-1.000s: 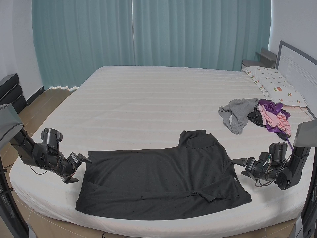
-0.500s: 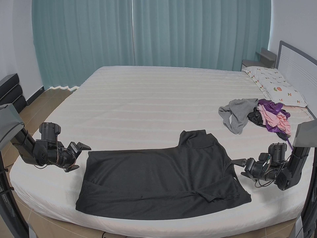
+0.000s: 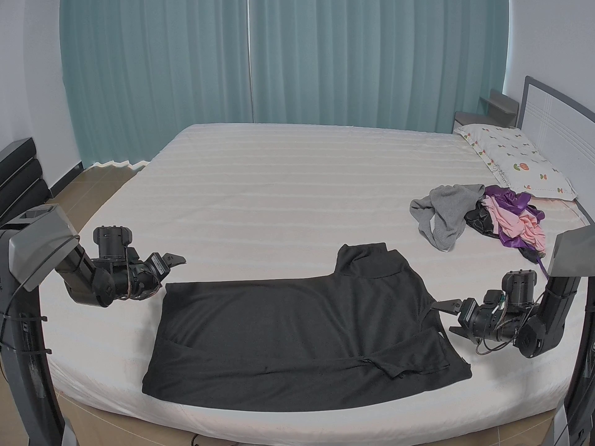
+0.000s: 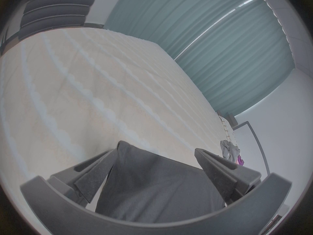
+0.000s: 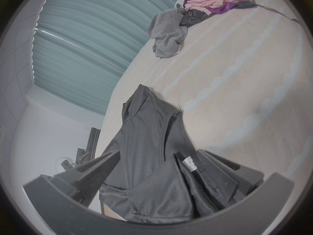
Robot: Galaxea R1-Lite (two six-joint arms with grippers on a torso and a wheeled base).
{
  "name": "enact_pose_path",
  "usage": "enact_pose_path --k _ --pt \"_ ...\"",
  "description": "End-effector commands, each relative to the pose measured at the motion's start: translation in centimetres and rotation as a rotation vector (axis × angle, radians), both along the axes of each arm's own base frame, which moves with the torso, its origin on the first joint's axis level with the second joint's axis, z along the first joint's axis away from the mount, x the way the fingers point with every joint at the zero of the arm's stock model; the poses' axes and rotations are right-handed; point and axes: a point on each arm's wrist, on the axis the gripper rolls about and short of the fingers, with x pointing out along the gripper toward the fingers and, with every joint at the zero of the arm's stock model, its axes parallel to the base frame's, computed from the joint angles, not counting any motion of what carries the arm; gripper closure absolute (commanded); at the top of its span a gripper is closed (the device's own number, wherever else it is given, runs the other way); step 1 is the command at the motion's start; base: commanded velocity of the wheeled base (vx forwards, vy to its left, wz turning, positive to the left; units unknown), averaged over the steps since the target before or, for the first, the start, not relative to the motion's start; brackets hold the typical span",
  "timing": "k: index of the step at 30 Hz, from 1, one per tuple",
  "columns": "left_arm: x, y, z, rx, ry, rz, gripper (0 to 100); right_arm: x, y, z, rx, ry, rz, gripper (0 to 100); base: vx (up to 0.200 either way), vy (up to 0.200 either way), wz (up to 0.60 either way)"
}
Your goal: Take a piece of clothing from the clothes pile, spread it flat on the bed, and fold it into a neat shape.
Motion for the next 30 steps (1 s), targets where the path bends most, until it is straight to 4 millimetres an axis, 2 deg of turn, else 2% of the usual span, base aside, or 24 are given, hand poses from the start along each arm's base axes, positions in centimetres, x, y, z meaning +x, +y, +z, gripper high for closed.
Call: enact_pose_path --k 1,19,20,30 --pt "1.3 0.1 -2.9 0.008 0.019 -0.005 0 0.1 -0.2 0.0 0.034 0.010 -0.004 0 0.000 0.000 0.00" --pt "1.9 0.1 -3.6 0.022 0.015 0.004 0 -0.5 0.1 -0.8 0.033 -0.043 0.012 0 0.000 0.000 0.00" --pt "2.0 0.2 -3.6 0.025 0.013 0.008 100 -0.5 0.1 -0.8 0.033 -0.043 0.012 0 0.000 0.000 0.00" --pt "2.1 0.1 -4.0 0.064 0.004 0.049 100 -0.5 0.1 -0.8 0.032 -0.043 0.010 0 0.000 0.000 0.00"
